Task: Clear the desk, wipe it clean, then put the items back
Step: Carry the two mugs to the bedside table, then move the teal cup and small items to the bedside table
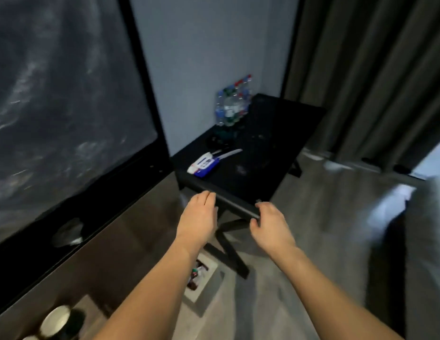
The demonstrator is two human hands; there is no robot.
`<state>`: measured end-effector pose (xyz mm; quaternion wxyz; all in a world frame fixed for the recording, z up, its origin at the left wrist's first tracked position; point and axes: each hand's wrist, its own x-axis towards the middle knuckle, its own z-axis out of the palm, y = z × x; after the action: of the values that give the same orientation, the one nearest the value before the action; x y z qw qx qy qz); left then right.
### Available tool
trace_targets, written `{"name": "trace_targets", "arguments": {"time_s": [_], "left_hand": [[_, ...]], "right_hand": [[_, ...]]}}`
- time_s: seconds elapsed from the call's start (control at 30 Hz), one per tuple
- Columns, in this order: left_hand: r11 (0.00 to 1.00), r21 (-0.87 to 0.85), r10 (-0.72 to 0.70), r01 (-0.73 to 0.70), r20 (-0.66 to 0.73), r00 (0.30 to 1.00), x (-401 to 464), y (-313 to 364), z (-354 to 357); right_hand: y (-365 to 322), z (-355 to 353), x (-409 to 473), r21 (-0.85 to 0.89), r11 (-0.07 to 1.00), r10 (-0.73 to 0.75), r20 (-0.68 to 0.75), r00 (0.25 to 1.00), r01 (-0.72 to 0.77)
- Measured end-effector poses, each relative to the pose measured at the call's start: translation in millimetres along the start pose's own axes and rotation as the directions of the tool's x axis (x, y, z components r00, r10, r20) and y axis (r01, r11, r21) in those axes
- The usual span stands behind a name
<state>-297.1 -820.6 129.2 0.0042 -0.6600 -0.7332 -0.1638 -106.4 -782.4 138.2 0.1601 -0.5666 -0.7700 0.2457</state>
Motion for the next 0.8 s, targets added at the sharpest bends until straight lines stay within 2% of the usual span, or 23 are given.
{"name": "trace_targets", "arguments": {"time_s": [0.2, 0.37, 0.57, 0.8], "left_hand": [[0.977, -0.081, 0.203, -0.198, 0.054, 0.978, 94, 156, 51], [0.931, -0.086, 0.362, -0.355, 0.081, 0.929, 159, 247, 79], [0.901, -0.082, 0.433, -0.426, 0.120, 0.893, 243, 315, 136], [0.901, -0.162, 0.423, -0.402, 0.132, 0.896, 382, 362, 185]], "right_hand": [[143, -112, 18, -0.001, 0.980, 0.196, -0.187, 0.963, -0.200], [217, -165, 35, 0.037, 0.951, 0.307, -0.247, 0.919, -0.308], [286, -193, 96, 0.068, 0.917, 0.396, -0.245, 0.885, -0.392], [343, -249, 229, 0.035, 0.912, 0.404, -0.262, 0.876, -0.410]]}}
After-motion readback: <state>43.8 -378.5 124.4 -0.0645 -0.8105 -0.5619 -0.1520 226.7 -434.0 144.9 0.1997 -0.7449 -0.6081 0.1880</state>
